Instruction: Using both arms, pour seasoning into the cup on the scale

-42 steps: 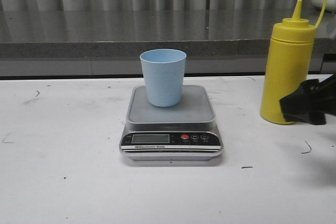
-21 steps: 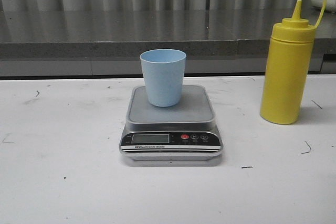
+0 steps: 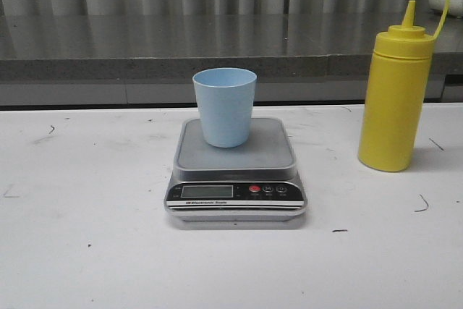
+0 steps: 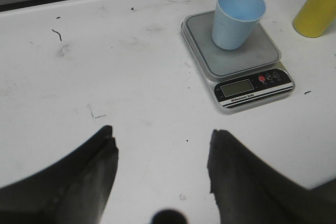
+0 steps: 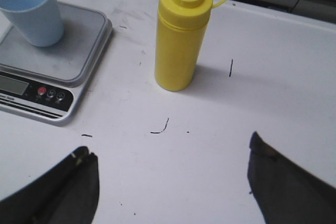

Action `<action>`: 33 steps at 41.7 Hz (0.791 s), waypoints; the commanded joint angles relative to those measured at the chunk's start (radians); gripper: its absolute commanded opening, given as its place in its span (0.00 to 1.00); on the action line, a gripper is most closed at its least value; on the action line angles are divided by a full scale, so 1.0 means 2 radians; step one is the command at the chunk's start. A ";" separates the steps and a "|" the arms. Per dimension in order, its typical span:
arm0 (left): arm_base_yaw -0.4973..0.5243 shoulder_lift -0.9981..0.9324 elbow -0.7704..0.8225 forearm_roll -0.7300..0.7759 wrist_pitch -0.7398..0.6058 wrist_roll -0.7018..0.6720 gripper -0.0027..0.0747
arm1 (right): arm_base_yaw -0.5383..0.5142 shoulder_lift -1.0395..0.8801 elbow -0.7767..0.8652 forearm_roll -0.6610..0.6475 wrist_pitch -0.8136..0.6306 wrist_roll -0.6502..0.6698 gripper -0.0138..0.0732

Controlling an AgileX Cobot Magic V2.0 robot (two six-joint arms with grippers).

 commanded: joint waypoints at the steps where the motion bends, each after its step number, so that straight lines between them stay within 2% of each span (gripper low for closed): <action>1: 0.000 -0.002 -0.012 -0.002 -0.034 -0.004 0.53 | 0.002 -0.037 -0.011 0.011 -0.013 -0.019 0.84; 10: 0.000 -0.002 -0.012 -0.002 -0.034 -0.004 0.53 | 0.002 -0.091 -0.011 0.049 0.014 -0.061 0.84; 33: 0.000 -0.002 -0.012 -0.002 -0.034 -0.004 0.53 | 0.002 -0.093 -0.011 0.037 0.013 -0.063 0.82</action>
